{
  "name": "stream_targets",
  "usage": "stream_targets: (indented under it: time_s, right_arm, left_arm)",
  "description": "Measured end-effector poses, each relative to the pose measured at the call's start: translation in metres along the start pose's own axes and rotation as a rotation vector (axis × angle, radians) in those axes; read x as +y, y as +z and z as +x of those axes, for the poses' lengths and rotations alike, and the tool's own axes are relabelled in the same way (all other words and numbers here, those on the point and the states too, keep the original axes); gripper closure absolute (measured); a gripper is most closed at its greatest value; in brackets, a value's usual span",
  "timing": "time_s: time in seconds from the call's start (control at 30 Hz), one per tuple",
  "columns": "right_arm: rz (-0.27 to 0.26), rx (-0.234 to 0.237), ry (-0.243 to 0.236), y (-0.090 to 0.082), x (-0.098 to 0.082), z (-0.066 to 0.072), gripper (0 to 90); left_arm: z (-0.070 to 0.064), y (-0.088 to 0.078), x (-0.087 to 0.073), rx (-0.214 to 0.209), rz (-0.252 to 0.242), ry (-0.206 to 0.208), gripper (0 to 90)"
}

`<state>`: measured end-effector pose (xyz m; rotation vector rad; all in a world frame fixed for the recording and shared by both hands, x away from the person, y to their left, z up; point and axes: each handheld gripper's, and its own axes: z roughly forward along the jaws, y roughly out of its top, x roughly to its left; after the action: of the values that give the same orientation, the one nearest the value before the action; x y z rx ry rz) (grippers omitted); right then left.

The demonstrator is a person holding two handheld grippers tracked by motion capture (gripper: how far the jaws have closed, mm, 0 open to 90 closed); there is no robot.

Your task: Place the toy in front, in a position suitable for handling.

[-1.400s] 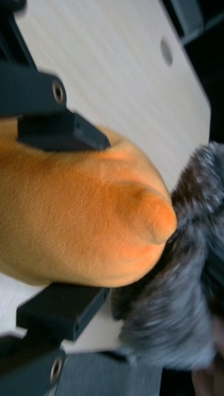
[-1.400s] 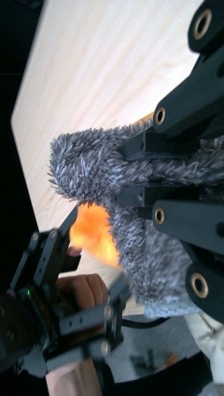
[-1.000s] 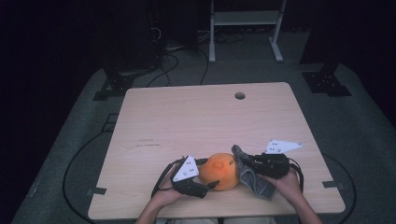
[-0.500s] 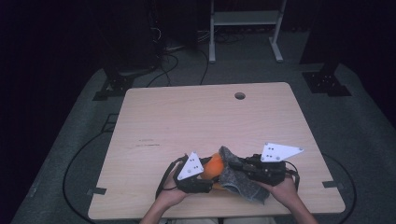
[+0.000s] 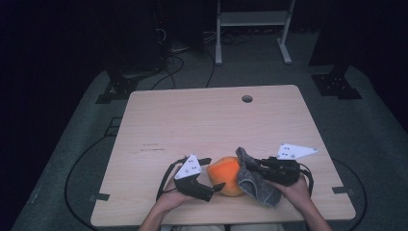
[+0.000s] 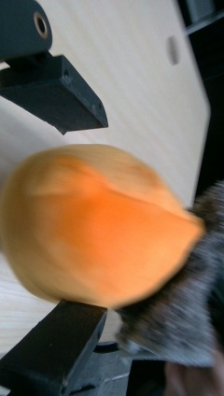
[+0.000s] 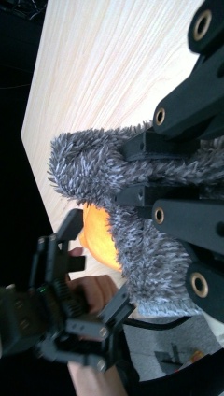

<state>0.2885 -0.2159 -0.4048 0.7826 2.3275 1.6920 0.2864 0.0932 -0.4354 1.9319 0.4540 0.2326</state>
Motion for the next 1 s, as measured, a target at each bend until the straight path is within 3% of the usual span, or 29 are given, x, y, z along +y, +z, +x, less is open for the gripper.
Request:
stream_targets:
  time_s: [0.1,0.13,0.2,0.3,0.43,0.53,0.57,0.67,0.8,0.87,0.97,1.0]
  right_arm:
    - [-0.003,-0.002,0.008,0.0,0.0,-0.001,80.2]
    - [-0.004,-0.006,0.004,-0.001,0.0,0.0,80.2]
    - [-0.012,-0.01,0.016,-0.002,0.001,-0.001,80.2]
    - [-0.043,-0.003,0.03,-0.006,0.003,0.0,80.2]
    - [-0.067,0.014,0.032,-0.008,0.007,0.003,80.3]
    - [-0.026,0.0,0.035,0.0,0.002,0.001,80.2]
    - [0.002,-0.013,0.031,0.003,0.0,0.0,80.2]
    - [0.006,-0.026,0.018,0.004,0.0,0.002,80.3]
    - [0.011,0.004,-0.045,0.009,0.006,0.015,80.2]
    - [0.015,-0.003,-0.065,0.011,0.007,0.018,80.2]
    - [0.002,-0.017,-0.033,0.008,0.004,0.009,80.2]
    - [0.001,-0.038,-0.016,0.006,0.001,0.001,80.2]
  left_arm:
    - [0.002,0.007,-0.001,-0.04,-0.009,-0.019,8.0]
    - [0.001,0.007,-0.001,-0.052,-0.02,-0.014,13.0]
    - [-0.005,0.006,0.0,-0.019,-0.04,0.032,26.8]
    - [-0.01,0.0,0.011,-0.014,-0.056,0.031,36.7]
    - [-0.009,-0.012,0.02,-0.044,-0.073,0.005,37.0]
    - [-0.007,-0.006,0.012,-0.013,-0.018,0.0,35.7]
    - [-0.006,-0.005,0.009,-0.016,-0.03,-0.015,35.0]
    - [-0.006,-0.002,0.01,0.005,-0.041,-0.037,33.1]
    - [-0.007,0.003,0.01,0.038,-0.042,-0.039,32.1]
    - [-0.007,0.003,0.01,0.041,-0.044,-0.031,28.4]
    - [-0.009,0.005,0.009,0.031,-0.029,-0.003,16.5]
    - [-0.011,0.006,0.008,0.044,-0.024,0.015,21.5]
